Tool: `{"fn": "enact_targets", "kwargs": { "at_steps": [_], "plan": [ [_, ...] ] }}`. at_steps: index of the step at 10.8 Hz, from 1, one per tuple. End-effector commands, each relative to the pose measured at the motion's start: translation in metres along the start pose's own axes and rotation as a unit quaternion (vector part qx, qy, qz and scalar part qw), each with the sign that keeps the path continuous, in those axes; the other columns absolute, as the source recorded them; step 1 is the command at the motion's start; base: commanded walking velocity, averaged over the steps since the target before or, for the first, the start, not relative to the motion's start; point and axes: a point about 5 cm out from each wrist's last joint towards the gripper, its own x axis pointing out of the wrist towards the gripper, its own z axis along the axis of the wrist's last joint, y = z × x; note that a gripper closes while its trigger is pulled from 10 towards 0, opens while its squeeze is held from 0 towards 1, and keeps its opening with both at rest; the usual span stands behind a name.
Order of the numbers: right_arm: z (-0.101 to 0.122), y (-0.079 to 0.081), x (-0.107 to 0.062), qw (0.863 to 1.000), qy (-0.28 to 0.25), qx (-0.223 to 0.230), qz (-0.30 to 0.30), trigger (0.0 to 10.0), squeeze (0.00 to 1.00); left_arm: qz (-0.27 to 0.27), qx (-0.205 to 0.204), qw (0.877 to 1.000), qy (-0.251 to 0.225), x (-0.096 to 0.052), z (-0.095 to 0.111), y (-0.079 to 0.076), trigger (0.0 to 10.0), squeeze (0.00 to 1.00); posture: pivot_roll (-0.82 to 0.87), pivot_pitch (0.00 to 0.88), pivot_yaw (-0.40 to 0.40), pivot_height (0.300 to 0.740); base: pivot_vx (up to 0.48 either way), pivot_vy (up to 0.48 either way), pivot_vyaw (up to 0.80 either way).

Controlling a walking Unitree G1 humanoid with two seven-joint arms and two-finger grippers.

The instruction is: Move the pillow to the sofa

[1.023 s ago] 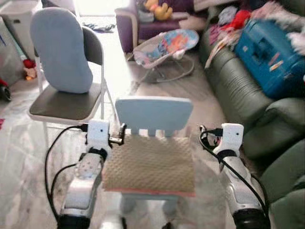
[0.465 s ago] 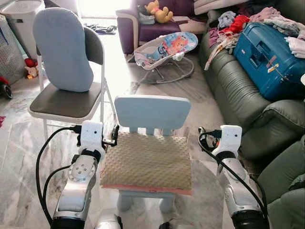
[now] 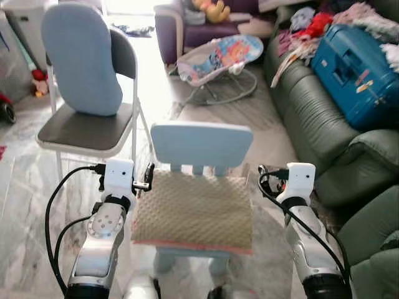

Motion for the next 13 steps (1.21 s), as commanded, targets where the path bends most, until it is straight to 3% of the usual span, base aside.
{"fn": "enact_targets", "kwargs": {
  "at_steps": [1,3,8,10,13],
  "plan": [
    [-0.0002,-0.0008,-0.0011,1.0,0.001,-0.002,0.0,10.0,0.0,0.005,0.007,1.0,0.006,-0.0009,-0.0032,0.0021,10.0,0.0,0.03,0.052,-0.062,0.662,0.0,0.0,0.0],
    [-0.0005,0.001,-0.002,1.0,-0.003,0.003,-0.002,10.0,0.0,0.002,0.012,1.0,0.003,0.0016,-0.0004,0.0037,10.0,0.0,0.03,0.047,-0.047,0.637,0.0,0.0,0.0],
    [-0.0047,0.003,-0.0052,0.999,-0.005,0.025,-0.027,10.0,0.0,-0.02,0.035,0.999,0.006,0.0024,0.0037,0.0073,10.0,0.0,0.03,0.071,0.02,0.637,0.0,0.0,0.0],
    [-0.003,0.0033,-0.0038,0.999,-0.007,0.025,-0.025,10.0,0.0,-0.02,0.035,0.999,0.003,0.0055,0.0055,0.0062,10.0,0.0,0.03,0.078,0.008,0.637,0.0,0.0,0.0],
    [-0.0019,0.0053,-0.0084,1.0,-0.003,0.013,-0.004,10.0,0.0,-0.009,0.02,1.0,0.013,-0.0014,0.0,0.006,10.0,0.0,0.03,0.11,-0.035,0.637,0.0,0.0,0.0]
  ]
}}
